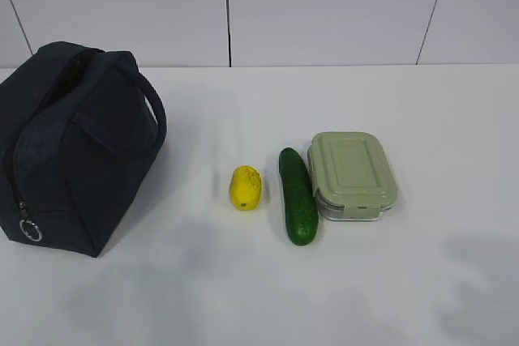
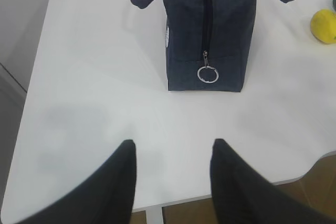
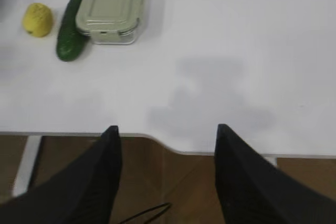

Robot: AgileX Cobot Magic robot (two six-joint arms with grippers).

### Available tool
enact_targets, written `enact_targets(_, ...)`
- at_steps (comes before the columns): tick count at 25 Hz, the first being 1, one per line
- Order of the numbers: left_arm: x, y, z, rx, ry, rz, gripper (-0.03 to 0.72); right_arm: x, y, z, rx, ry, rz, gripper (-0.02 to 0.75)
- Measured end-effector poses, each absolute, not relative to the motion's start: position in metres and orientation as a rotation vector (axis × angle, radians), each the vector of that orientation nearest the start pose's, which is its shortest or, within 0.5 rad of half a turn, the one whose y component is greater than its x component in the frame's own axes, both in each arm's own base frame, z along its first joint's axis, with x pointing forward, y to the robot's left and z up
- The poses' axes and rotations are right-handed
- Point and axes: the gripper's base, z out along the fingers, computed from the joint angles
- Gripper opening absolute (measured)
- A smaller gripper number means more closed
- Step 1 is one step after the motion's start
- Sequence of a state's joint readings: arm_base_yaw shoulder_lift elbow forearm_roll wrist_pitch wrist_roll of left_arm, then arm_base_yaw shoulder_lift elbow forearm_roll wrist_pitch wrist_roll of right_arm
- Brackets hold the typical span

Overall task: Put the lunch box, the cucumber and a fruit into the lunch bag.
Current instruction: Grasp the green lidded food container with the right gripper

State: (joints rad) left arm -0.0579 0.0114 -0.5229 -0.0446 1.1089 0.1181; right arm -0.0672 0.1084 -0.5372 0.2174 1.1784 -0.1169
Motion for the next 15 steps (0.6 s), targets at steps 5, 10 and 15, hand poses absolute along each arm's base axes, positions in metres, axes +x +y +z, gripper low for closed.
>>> enact_targets(5,-0.008,-0.003,0.28,0.186,2.072,-0.017,0.285,0.033,0.032,0.289,-0.049,2.28,0.448,0.433)
enact_targets(10,-0.008,-0.003,0.28,0.186,2.072,-0.017,0.278,0.076,0.044,0.288,-0.07,2.383,0.706,0.433)
enact_targets(15,-0.008,-0.003,0.28,0.186,2.072,-0.017,0.272,0.134,0.053,0.287,-0.161,2.448,0.937,0.433)
